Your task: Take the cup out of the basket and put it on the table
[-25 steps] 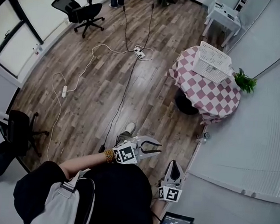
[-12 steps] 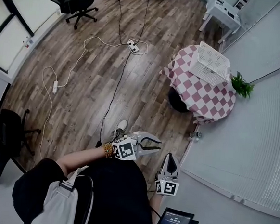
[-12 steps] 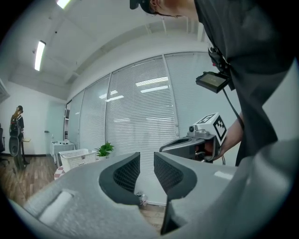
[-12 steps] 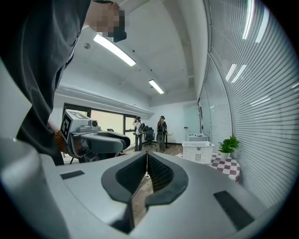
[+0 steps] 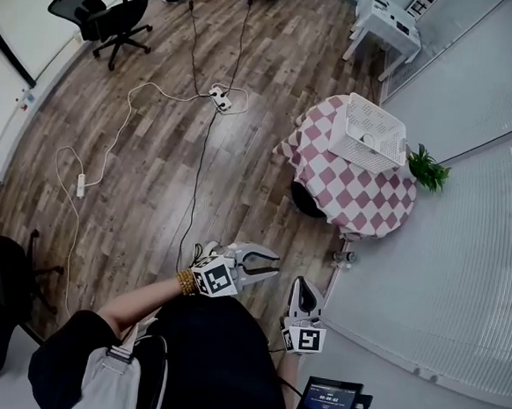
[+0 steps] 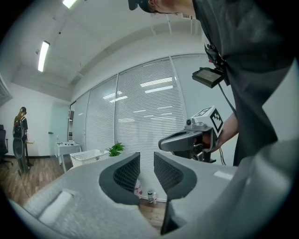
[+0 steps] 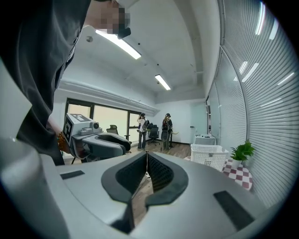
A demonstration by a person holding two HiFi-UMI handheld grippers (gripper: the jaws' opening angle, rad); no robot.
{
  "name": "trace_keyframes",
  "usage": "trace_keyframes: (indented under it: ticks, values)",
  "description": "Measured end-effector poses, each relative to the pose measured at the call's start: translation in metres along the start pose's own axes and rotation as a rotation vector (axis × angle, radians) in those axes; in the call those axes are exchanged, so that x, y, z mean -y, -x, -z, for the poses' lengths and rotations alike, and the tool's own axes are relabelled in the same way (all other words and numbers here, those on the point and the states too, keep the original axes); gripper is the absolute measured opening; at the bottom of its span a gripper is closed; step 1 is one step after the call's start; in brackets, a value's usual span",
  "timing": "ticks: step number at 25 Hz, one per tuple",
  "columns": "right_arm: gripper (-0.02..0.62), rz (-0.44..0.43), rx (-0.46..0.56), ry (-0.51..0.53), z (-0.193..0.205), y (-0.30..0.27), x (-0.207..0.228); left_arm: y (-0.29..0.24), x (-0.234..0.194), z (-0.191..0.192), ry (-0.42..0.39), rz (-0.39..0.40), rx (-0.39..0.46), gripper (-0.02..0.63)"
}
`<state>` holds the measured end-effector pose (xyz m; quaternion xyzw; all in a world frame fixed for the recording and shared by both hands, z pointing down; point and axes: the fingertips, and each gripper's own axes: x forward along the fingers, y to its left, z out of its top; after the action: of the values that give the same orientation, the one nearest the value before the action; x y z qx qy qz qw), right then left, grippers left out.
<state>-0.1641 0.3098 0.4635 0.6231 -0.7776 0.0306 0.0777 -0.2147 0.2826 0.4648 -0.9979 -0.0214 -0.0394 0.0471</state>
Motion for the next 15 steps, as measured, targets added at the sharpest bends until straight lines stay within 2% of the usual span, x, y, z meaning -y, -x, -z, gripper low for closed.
trace_keyframes:
  ticks: [12, 15]
  values:
    - [0.009, -0.05, -0.013, 0.0, -0.012, -0.113, -0.007, 0.039, -0.102, 0.019, 0.009, -0.044, -0.01, 0.095]
    - [0.009, -0.049, -0.022, -0.007, -0.012, -0.13, -0.01, 0.049, -0.121, 0.03, 0.005, -0.047, -0.038, 0.095]
